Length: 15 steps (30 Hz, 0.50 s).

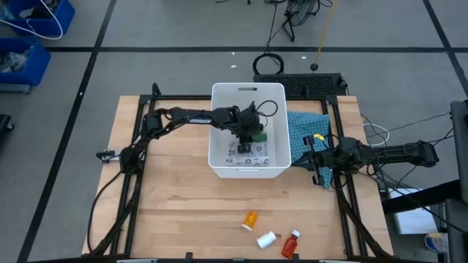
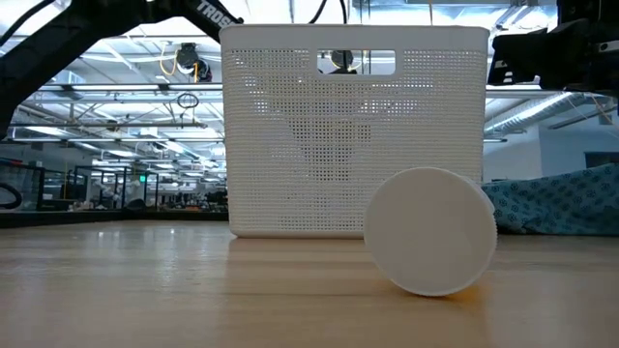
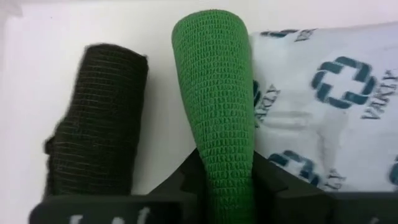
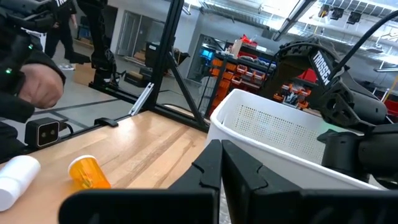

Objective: Pick & place medical supplies in basket/bin
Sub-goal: Put the green bandage into the white bin, then put the red medicine bottle into the white bin

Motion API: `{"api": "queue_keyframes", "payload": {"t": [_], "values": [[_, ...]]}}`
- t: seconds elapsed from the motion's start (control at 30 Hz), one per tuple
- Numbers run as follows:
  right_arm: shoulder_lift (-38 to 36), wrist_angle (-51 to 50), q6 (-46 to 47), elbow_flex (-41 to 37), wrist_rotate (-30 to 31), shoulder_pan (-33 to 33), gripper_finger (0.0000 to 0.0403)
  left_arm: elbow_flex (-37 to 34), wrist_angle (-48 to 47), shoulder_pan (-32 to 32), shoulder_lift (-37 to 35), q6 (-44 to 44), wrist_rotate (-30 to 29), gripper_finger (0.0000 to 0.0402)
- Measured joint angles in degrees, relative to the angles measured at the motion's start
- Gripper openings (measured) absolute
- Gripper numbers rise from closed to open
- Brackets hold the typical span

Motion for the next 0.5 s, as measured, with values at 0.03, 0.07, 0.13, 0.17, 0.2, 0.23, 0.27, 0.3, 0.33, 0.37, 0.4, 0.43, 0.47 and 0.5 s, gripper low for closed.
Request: {"api": "queue_keyframes", "payload": {"t": [0.03, 0.07, 0.13, 0.17, 0.2, 0.23, 0.27, 0.3, 0.33, 0.37, 0.4, 0.43, 0.47, 0.5], "values": [[0.0, -0.01, 0.0, 0.01, 0.0, 0.0, 0.0, 0.0, -0.02, -0.05, 0.04, 0.13, 0.05, 0.0074], [-0.01, 0.0, 0.0, 0.01, 0.0, 0.0, 0.0, 0.0, 0.0, -0.08, 0.05, 0.18, 0.04, 0.0082], [0.01, 0.0, 0.0, 0.01, 0.0, 0.0, 0.0, 0.0, 0.11, -0.09, 0.05, 0.17, 0.07, 0.0104], [0.01, 0.0, 0.0, 0.01, 0.0, 0.0, 0.0, 0.0, 0.18, -0.09, 0.05, 0.11, 0.09, 0.0117], [-0.01, -0.02, 0.0, 0.0, 0.0, 0.0, 0.0, 0.0, 0.18, -0.07, 0.05, 0.1, 0.28, 0.0132], [0.01, -0.02, 0.0, 0.01, 0.0, 0.0, 0.0, 0.0, 0.18, -0.07, 0.05, 0.02, 0.35, 0.0148], [0.0, -0.02, 0.0, 0.0, 0.0, 0.0, 0.0, 0.0, 0.18, -0.07, 0.05, -0.06, 0.33, 0.0165], [0.0, -0.02, 0.0, 0.01, 0.0, 0.0, 0.0, 0.0, 0.17, -0.09, -0.17, -0.08, 0.33, 0.0182], [0.0, -0.03, 0.0, -0.01, 0.0, 0.0, 0.0, 0.0, 0.05, -0.09, -0.49, -0.1, 0.3, 0.0198], [0.0, -0.04, 0.0, 0.01, -0.01, 0.0, 0.0, 0.03, 0.19, -0.1, -0.72, -0.19, 0.25, 0.0214], [-0.01, -0.02, 0.0, -0.02, -0.02, 0.0, 0.0, 0.31, 0.21, -0.16, -1.22, -0.41, 0.14, 0.0229], [0.01, -0.09, 0.0, 0.01, -0.04, 0.0, 0.0, 0.37, -0.02, -0.16, -2.08, -0.46, 0.07, 0.0243], [0.01, -0.11, 0.0, 0.01, -0.02, 0.0, 0.0, 0.48, -0.55, -0.31, -2.86, -0.44, 0.04, 0.0256], [-0.02, -0.18, 0.0, 0.01, -0.03, 0.0, 0.0, 0.96, -0.71, -0.44, -3.74, -0.19, -0.11, 0.0267]]}}
